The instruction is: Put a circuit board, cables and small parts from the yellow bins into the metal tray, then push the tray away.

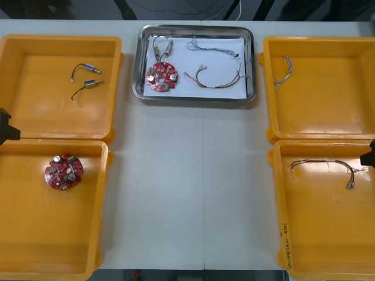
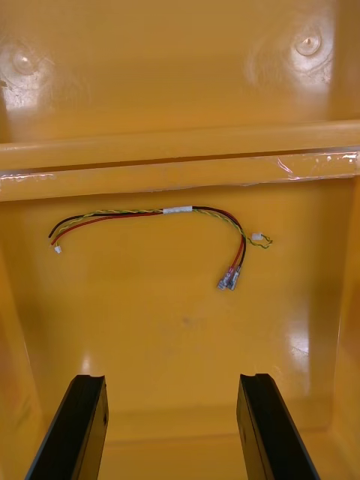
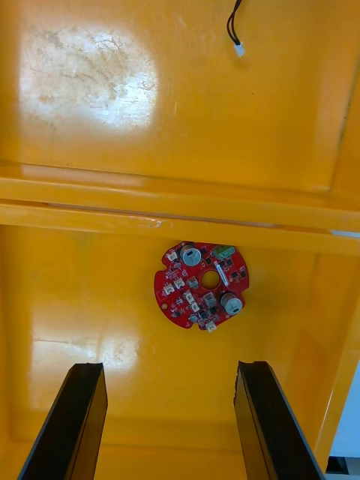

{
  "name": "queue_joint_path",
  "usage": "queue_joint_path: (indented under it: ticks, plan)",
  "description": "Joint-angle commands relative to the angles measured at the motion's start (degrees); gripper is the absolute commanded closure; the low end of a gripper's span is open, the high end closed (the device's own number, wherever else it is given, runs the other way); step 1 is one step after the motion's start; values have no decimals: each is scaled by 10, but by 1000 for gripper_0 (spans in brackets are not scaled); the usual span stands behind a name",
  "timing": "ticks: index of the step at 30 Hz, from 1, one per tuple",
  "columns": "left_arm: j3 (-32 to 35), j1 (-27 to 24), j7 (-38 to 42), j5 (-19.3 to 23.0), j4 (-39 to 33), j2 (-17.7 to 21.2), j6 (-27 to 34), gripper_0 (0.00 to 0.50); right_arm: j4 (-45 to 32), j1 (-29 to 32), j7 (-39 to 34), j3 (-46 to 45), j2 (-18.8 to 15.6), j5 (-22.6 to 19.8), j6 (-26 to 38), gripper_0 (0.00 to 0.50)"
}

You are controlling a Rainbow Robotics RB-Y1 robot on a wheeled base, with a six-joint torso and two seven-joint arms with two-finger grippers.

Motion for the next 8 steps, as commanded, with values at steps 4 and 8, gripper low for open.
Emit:
queue_joint_path:
  ticks: [4, 8]
  plan:
    - [18, 11, -66, 3, -14, 16, 3, 0, -17, 9, 10, -6, -20, -3, 1, 0]
    - [18, 11, -66, 3, -14, 16, 3, 0, -17, 9, 10, -6, -20, -3, 1, 0]
